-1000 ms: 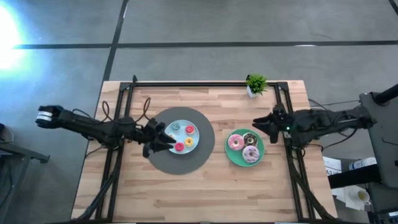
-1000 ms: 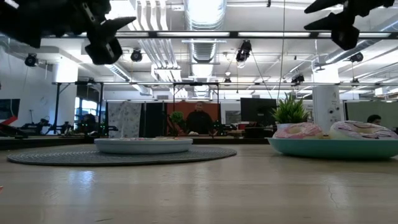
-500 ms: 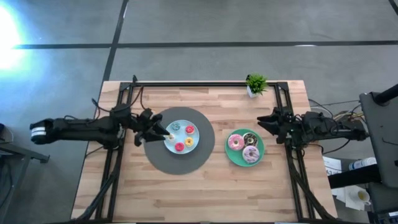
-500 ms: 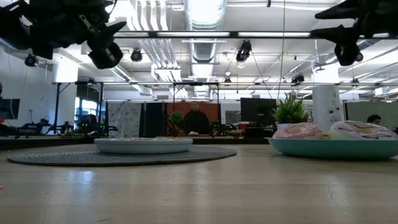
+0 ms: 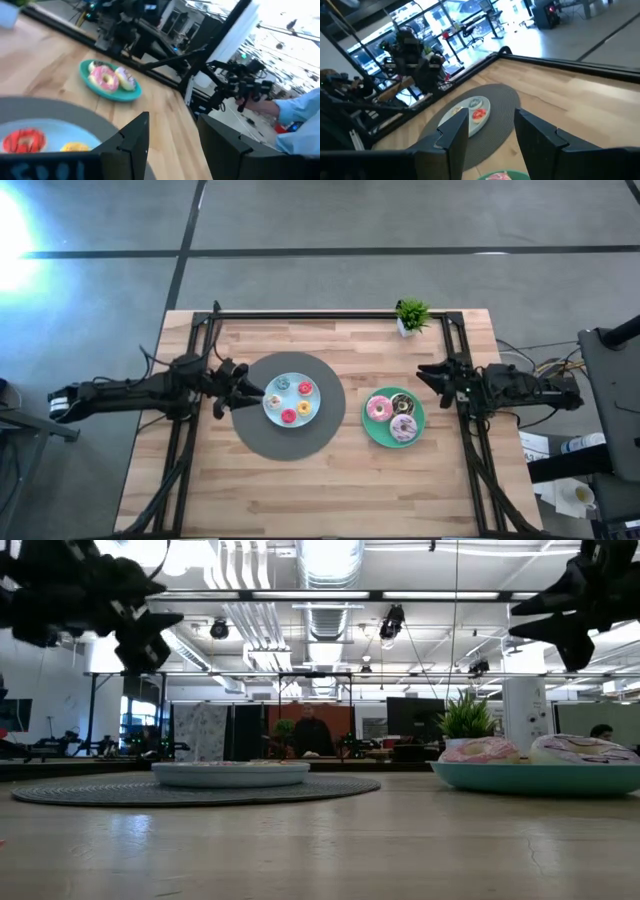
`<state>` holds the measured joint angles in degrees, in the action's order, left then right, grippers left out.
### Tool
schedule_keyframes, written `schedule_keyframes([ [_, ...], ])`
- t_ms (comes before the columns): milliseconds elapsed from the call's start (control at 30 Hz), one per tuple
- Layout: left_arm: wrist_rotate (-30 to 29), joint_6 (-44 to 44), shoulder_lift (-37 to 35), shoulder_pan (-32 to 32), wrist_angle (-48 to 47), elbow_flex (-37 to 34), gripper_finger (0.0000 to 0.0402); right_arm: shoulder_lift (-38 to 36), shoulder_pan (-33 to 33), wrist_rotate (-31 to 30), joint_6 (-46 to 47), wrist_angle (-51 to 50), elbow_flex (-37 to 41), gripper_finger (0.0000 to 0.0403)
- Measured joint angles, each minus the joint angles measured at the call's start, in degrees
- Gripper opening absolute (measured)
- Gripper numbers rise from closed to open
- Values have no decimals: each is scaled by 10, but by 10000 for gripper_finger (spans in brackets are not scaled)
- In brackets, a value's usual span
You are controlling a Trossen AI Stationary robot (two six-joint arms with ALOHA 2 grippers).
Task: Pick & Place donuts
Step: Return to Home Position
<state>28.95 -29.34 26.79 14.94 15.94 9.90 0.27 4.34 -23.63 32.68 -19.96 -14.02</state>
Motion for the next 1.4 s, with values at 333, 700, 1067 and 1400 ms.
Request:
schedule_keyframes([
  [333,-37,-29,-108,0,70,-90,142,-3,0,1,-52,12,0,151],
  [700,-86,-28,-140,-1,6,-94,142,-3,0,-4,-110,122,42,151],
  [1067,-87,-69,-139,-1,5,-94,142,-2,0,27,-91,242,136,151],
  [1400,-89,-69,-215,-52,-34,-94,142,-2,0,24,-93,235,135,151],
])
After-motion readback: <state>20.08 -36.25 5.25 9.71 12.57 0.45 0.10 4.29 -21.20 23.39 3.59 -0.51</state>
